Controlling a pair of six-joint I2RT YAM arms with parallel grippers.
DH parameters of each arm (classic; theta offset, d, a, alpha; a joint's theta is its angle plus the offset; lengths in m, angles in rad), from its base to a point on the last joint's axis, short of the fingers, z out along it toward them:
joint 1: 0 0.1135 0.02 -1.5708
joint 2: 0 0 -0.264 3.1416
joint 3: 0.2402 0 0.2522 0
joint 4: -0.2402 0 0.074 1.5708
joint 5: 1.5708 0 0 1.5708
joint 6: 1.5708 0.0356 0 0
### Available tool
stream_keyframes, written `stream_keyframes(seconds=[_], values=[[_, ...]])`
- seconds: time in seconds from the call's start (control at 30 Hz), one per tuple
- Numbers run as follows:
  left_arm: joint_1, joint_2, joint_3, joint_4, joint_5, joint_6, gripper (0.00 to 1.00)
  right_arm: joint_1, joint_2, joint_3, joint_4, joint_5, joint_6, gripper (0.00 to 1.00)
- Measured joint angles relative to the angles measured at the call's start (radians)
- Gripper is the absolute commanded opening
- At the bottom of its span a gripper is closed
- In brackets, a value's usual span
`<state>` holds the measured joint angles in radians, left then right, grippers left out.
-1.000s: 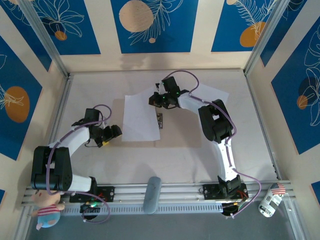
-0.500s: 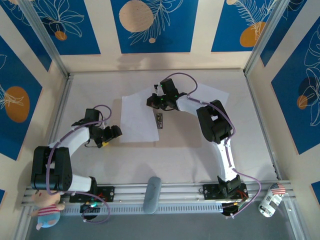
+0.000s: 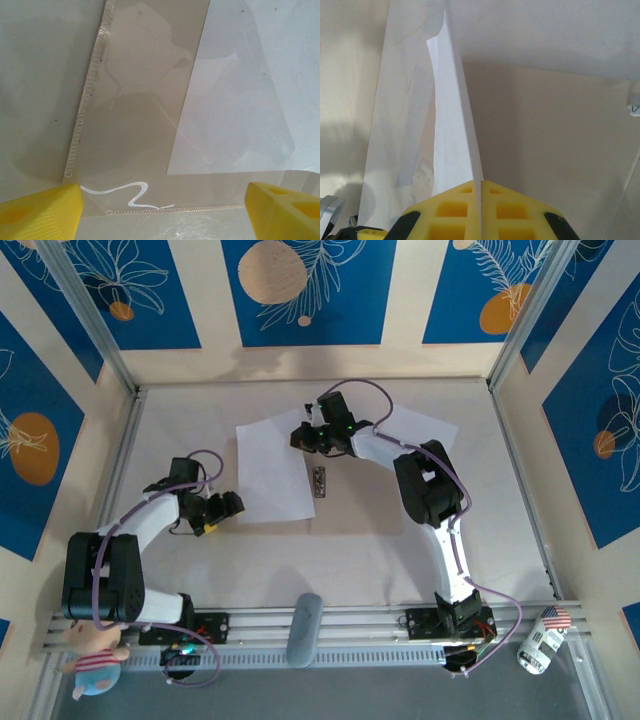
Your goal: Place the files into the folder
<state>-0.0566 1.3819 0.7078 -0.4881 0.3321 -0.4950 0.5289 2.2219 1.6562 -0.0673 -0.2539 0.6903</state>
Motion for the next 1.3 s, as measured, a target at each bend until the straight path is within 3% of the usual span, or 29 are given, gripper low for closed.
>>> stream_keyframes(seconds=[0.87,1.3], values=[[0.0,-0.011,0.0,-0.001,0.0,0.0,0.85,0.024,0.0,-0.081,0.114,0.003,0.089,0.01],[0.0,-0.014,0.0,-0.003,0.0,0.0,0.86,0.042,0.0,-0.081,0.111,0.034,0.051,0.01]])
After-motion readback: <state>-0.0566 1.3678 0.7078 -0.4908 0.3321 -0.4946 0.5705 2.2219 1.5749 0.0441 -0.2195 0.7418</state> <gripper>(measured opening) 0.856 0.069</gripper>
